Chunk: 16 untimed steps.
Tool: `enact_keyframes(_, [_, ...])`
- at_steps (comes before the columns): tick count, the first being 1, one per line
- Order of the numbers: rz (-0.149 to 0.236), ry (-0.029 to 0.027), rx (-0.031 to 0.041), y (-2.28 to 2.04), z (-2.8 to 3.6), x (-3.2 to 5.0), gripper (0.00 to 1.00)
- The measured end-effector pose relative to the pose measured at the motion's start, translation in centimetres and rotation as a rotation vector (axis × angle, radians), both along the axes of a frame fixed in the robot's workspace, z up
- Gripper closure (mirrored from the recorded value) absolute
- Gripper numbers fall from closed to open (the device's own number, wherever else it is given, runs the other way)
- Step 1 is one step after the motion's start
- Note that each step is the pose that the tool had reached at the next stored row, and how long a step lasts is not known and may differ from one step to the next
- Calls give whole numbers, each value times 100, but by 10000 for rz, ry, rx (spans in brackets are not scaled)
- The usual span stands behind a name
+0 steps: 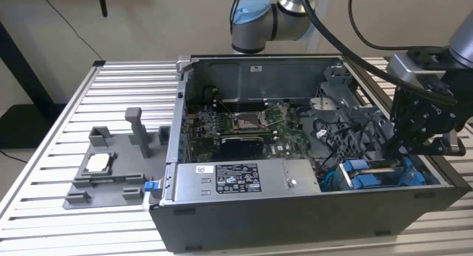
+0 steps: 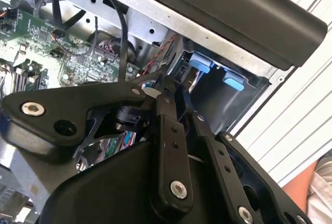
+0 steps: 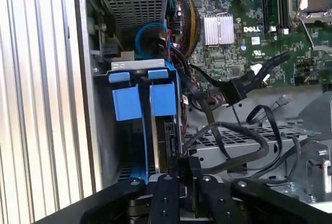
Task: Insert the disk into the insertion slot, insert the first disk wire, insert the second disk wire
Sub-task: 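Insert the first disk wire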
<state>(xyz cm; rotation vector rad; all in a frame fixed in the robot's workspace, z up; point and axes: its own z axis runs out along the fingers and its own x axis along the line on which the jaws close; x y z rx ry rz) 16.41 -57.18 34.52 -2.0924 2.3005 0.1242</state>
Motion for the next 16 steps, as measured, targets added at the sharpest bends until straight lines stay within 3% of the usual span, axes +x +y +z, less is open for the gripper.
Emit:
enact_keyframes(7, [-59, 87, 0, -23, -10, 15, 81])
enact_keyframes(16, [-58, 96, -2, -27, -34, 34, 81])
